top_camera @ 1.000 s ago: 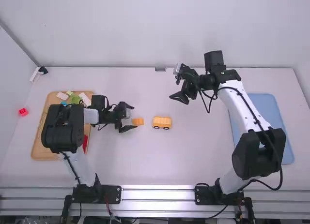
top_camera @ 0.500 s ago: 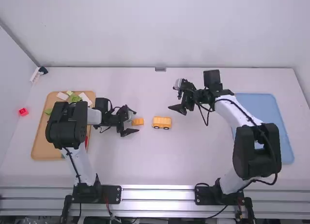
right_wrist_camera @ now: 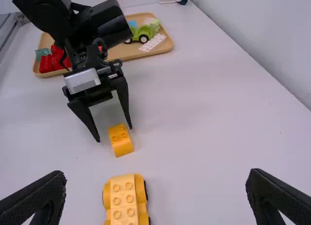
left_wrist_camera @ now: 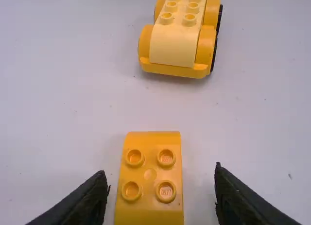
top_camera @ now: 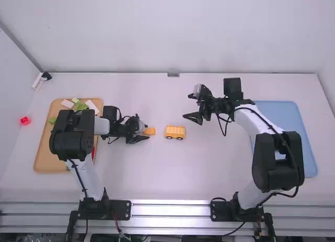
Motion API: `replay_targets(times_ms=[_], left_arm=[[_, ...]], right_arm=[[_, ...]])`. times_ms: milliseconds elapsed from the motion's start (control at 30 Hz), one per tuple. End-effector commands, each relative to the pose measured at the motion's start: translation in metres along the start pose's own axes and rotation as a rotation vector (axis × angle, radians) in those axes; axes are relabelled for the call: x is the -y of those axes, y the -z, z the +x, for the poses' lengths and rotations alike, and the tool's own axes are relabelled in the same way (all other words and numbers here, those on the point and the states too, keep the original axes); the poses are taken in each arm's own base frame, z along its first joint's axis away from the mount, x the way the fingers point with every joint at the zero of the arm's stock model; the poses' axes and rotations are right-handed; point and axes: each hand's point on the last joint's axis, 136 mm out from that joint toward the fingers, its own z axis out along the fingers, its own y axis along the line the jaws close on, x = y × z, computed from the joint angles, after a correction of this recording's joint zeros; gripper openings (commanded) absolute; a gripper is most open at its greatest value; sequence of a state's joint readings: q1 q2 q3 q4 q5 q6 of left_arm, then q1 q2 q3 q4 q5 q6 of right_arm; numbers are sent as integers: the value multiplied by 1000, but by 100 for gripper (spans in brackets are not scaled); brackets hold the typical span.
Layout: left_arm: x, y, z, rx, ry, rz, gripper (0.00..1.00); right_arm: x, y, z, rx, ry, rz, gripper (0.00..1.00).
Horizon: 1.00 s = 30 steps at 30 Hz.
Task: Assemble lego blocks to make yellow taxi
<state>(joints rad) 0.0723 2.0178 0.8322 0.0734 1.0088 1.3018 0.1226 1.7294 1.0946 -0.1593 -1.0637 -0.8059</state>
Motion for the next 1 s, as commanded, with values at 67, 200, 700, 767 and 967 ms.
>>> replay_targets(times_ms=[67, 200, 700, 767, 967], left_arm=[[3, -12, 5, -29, 10, 21, 45], [1, -14, 4, -29, 9, 21, 38], [-2, -12, 17, -104, 22, 4, 28], [-3, -11, 17, -103, 22, 1, 27], [-10, -2, 17, -103, 25, -25, 17]], right_arm=[[-1, 0, -5, 13, 7, -5, 99], [2, 1, -6, 17, -25, 5, 99], [2, -1, -5, 6, 22, 9, 99], [6, 0, -1, -11, 22, 30, 99], [11, 0, 5, -48, 19, 61, 99]])
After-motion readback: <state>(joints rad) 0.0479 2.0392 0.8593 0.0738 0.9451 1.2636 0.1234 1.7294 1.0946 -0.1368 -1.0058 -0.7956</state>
